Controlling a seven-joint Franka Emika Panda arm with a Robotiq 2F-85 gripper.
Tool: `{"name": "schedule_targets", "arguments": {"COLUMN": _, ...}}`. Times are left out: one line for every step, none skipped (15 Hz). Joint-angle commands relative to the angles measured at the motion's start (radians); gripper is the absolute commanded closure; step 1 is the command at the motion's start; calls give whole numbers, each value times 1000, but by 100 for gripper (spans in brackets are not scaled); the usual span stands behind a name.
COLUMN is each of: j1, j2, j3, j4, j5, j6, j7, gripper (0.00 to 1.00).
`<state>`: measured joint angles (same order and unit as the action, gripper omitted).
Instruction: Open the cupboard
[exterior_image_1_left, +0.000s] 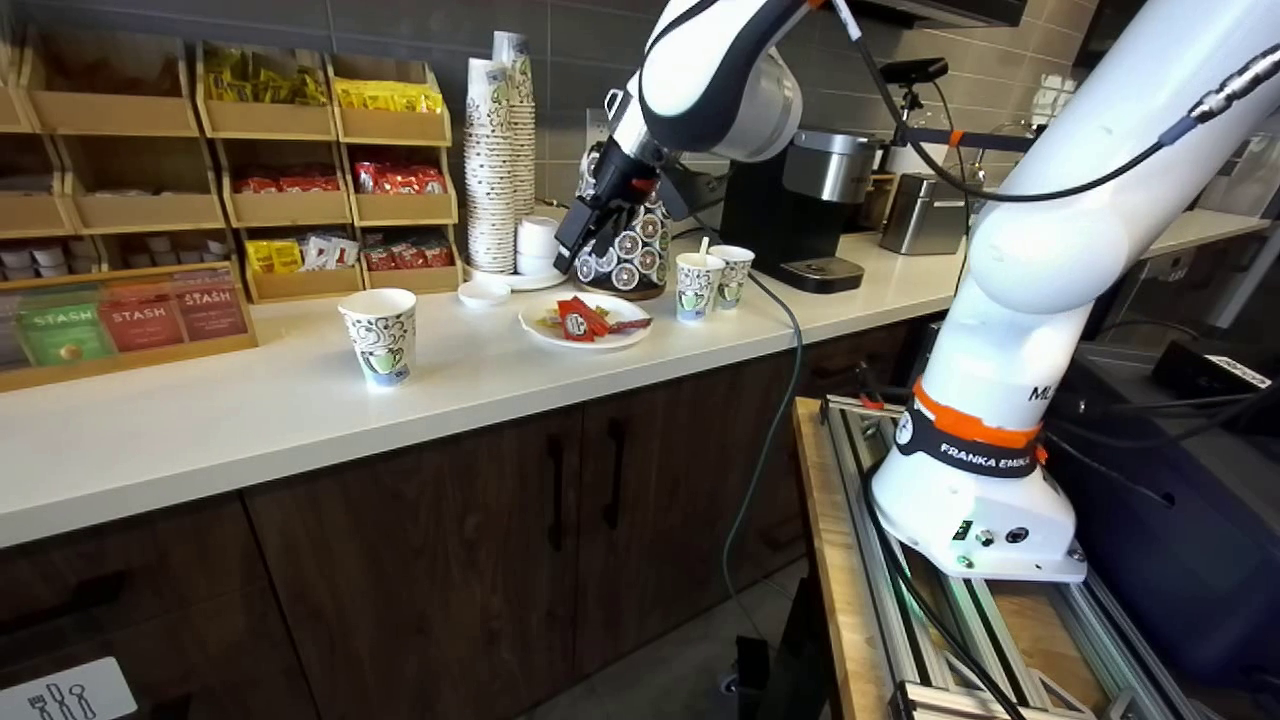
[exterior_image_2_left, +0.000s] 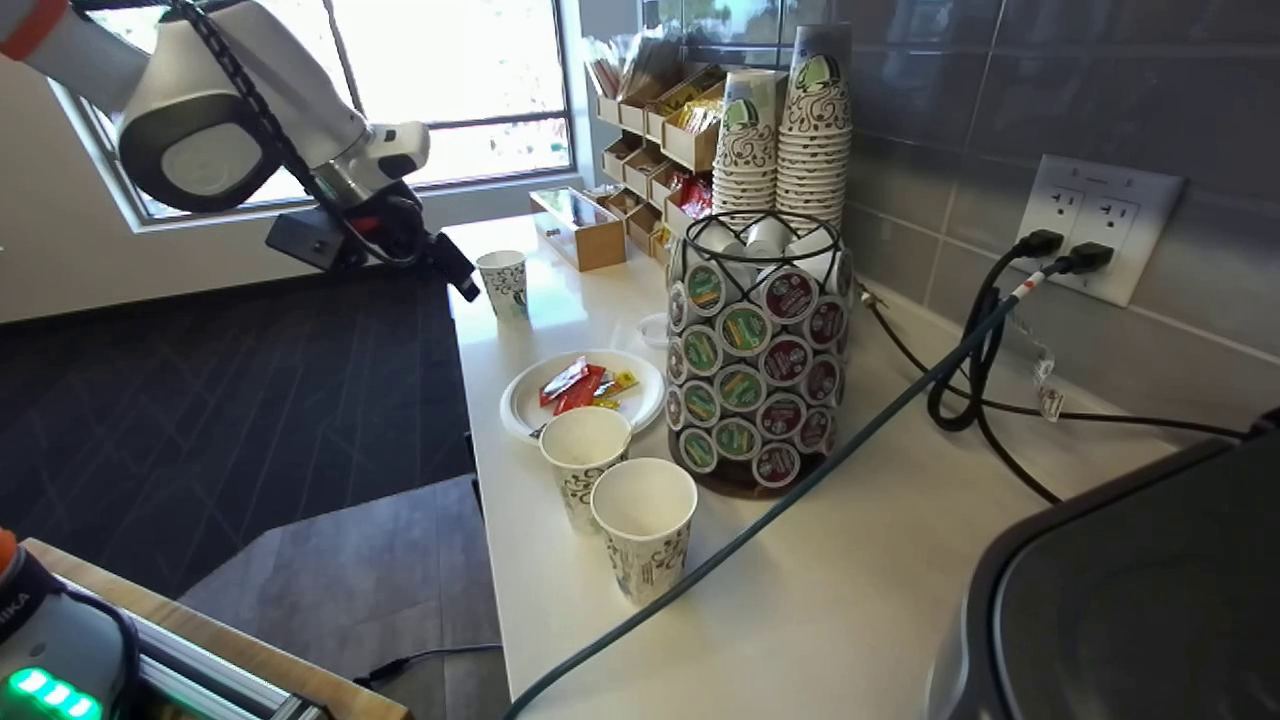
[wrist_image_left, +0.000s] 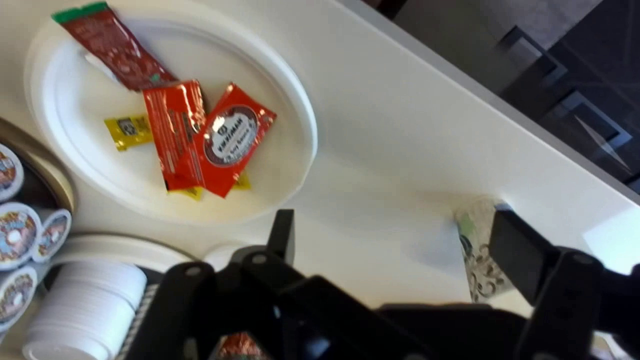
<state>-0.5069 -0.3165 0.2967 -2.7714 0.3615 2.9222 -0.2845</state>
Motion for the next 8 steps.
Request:
{"name": "schedule_targets", "arguments": {"j1": -179, "j2": -77, "j3": 185, "j4": 6, "j5": -154, "j6": -243, "j7": 252, "gripper": 0}}
{"name": "schedule_targets", "arguments": {"j1": -176, "j2": -88, "j3": 210, "j4": 13, "j5": -157, "j6": -321, "j7": 303, "gripper": 0}}
{"name": "schedule_targets", "arguments": {"j1": -157, "j2": -98, "j3": 223, "j4": 20, "j5": -139, "j6": -404, "j7": 335, "gripper": 0}}
{"name": "schedule_targets", "arguments": {"j1": -139, "j2": -106, "j3": 237, "j4": 25, "j5": -120, "j6": -480, "j7": 368, "gripper": 0}}
{"name": "schedule_targets", "arguments": {"j1": -125, "j2": -114, "j3": 249, "j4": 28, "j5": -107, "j6": -556, "j7": 399, "gripper": 0}}
{"name": "schedule_targets", "arguments": {"j1": 57, "j2": -74, "j3": 88, "j4": 31, "j5": -191, "j6": -591, "j7": 496, "gripper": 0}}
{"name": "schedule_targets", "arguments": {"j1": 95, "j2": -70, "j3": 67, "j4": 29, "j5": -190, "j6": -625, "j7": 522, "gripper": 0}}
{"name": "schedule_targets", "arguments": {"j1": 169, "j2": -34, "j3": 14, "j4": 25, "j5": -169, "j6": -586, "j7": 522, "gripper": 0}}
